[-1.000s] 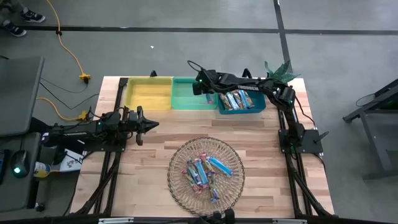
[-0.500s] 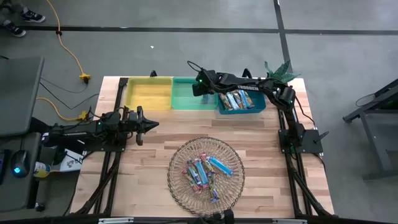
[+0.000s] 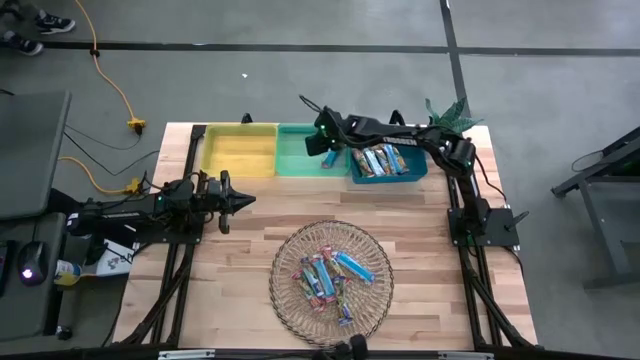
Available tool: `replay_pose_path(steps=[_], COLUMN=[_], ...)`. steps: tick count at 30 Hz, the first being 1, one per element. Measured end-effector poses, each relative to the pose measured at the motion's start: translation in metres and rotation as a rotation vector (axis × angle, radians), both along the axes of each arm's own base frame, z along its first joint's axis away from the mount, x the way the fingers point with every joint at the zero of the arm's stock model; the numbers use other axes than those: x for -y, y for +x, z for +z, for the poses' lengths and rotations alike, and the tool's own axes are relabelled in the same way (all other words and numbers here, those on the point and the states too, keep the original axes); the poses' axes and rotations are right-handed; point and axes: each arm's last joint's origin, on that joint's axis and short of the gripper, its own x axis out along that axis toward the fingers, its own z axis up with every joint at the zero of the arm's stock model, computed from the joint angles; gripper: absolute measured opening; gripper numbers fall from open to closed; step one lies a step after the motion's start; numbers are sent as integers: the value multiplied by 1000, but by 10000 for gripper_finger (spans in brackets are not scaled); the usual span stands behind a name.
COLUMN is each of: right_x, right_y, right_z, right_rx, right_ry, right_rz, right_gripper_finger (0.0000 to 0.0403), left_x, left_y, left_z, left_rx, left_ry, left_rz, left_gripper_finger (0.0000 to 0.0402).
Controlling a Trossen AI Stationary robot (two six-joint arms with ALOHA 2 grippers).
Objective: Pick and place Granola Bars by type
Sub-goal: Put the red granola bar into the light green bin
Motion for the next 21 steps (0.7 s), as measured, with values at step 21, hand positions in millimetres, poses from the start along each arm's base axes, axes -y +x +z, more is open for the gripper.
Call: replay_pose_path(steps=[21], right_x=[-126], right_y=[-3], right_z=[125], right_rx=[463], right_ry=[177], right_rz=[909], right_gripper_finger=[168], left_x=[0], left_y=[0], left_z=[0], left_rx=[0], left_ry=[0], left_rz=[0], left_gripper_finger=[0])
